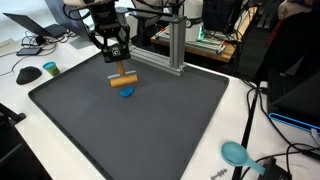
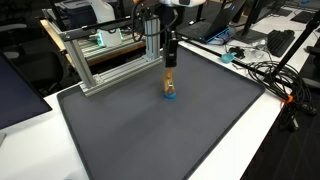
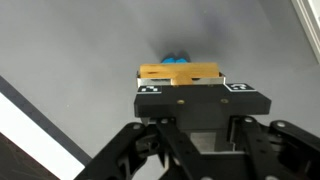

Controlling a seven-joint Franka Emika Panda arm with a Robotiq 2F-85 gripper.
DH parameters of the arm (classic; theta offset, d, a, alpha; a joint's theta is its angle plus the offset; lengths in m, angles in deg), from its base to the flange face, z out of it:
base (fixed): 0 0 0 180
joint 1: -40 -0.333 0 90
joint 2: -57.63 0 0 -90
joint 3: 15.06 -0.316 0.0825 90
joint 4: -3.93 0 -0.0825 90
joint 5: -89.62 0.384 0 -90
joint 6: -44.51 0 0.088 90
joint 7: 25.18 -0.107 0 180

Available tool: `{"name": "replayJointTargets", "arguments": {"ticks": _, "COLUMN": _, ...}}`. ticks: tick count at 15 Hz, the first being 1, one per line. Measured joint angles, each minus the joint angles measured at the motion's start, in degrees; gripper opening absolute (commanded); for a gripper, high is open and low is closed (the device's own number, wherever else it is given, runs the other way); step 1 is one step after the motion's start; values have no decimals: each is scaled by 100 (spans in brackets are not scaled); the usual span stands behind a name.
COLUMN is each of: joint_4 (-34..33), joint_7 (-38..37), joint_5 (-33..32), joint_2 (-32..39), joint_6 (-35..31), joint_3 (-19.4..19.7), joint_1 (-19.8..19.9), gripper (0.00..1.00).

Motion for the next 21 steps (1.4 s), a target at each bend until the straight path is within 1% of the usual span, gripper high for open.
{"name": "replayJointTargets", "arguments": {"ticks": 9, "joint_4": -173, "joint_7": 160, "joint_5": 56, "joint_2": 495, "joint_6": -339, "joint_3": -3, "joint_1": 130, "gripper": 23}}
{"name": "replayJointTargets", "arguments": {"ticks": 21, "joint_4": -202, "joint_7": 292, "joint_5": 162, "joint_2": 560, "joint_6": -371, "joint_3": -80, "joint_1": 206, "gripper": 23}}
